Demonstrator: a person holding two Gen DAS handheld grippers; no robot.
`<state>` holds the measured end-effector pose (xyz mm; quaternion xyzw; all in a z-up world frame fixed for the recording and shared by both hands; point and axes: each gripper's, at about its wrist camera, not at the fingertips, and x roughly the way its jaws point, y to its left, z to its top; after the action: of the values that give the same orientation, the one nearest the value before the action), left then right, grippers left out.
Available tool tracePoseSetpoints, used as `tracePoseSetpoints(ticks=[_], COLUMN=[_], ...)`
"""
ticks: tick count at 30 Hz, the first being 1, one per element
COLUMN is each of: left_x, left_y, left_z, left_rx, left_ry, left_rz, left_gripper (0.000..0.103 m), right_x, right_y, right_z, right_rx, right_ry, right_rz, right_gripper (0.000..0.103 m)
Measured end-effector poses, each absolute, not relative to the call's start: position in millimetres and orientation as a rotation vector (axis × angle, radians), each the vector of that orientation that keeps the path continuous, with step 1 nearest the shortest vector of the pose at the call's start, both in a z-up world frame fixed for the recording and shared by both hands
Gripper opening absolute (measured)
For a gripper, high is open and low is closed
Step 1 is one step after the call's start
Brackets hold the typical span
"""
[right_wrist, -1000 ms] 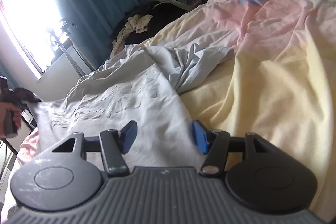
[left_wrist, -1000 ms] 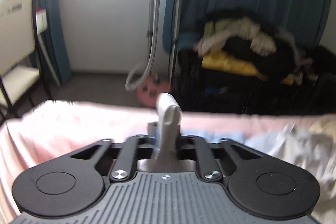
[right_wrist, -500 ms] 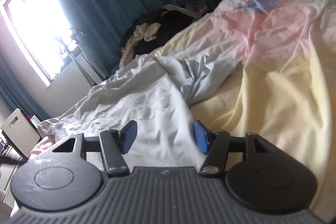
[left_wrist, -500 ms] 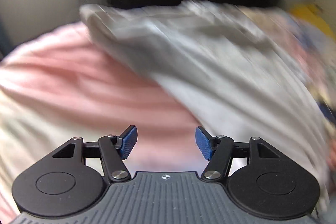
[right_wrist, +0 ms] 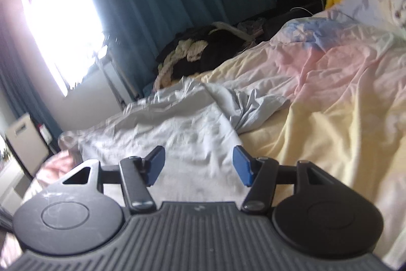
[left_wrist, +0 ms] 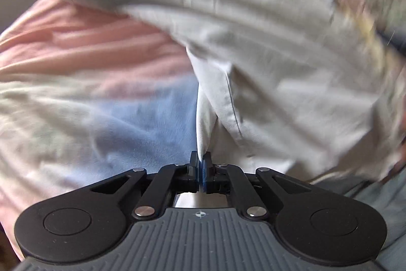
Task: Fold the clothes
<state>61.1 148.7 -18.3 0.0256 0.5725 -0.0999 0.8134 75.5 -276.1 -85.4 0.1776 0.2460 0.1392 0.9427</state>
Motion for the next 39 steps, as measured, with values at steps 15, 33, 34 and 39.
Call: tracePoseSetpoints(ticks=[15,33,34,39], left_x=[14,-2,4,43], left_y=[238,137,122,42], left_z=[-71,43,43,18], left_rx=[-0.151,0.036,0.021,-0.069], left_ry=[1.264,0.692,0.66,0.614], left_rz=[-0.017,0.02,0.002,-0.091], left_gripper=[0.003,0.09,0.091,0.091], right_x=[87,78,80,94], right_y=[-224,-263,-269,-292], right_z=[-135,-81,-79,-77], right_rx=[-0.001,0.345,0.38,0.461], right_ry=[0.757,0.523,0.514,0.495], right_rz=[0.346,0.319,0.313,0.257], right_gripper=[0.059,0.059,0.059,0.059])
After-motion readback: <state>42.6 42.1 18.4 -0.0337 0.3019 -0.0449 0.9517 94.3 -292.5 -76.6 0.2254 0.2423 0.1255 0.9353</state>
